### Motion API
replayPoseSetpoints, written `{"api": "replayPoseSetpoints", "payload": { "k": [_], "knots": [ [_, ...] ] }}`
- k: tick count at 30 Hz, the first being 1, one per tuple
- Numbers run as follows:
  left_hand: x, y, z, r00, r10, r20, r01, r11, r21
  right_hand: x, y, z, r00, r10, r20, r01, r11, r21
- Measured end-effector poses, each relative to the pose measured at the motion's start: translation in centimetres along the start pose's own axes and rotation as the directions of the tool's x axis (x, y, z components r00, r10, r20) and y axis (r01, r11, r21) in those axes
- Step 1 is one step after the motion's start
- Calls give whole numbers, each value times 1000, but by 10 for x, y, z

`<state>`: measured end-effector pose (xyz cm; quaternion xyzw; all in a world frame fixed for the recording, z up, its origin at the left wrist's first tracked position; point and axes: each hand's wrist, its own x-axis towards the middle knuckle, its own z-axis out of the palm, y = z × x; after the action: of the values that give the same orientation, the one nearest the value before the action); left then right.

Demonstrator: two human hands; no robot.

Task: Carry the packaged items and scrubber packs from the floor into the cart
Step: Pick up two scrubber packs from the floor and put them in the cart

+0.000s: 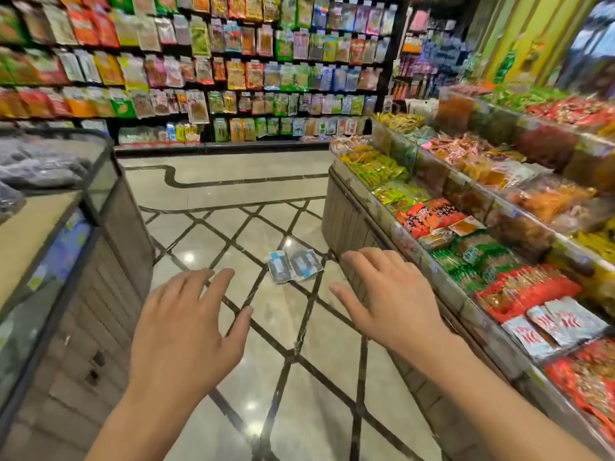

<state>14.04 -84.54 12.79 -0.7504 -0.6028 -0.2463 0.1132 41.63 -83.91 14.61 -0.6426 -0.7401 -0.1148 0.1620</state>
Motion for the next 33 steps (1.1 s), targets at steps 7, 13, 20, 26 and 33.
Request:
{"api": "replayPoseSetpoints", "payload": {
  "k": [7,13,20,26,33],
  "knots": [
    [87,-21,50,997,6,71,-2,998,-66,76,4,29,998,55,-4,-55,998,15],
    [170,-23,108,992,27,122,-21,998,-51,149,37,75,997,80,-5,-80,996,33],
    [276,-39,171,989,-14,145,17,1000,-24,277,76,136,997,57,-51,-50,991,128],
    [357,-58,210,992,-63,106,57,996,62,369,93,175,999,-8,-31,13,987,160],
    [443,-77,258,987,-46,155,36,997,67,451,115,219,999,-26,-47,32,991,132]
  ]
}}
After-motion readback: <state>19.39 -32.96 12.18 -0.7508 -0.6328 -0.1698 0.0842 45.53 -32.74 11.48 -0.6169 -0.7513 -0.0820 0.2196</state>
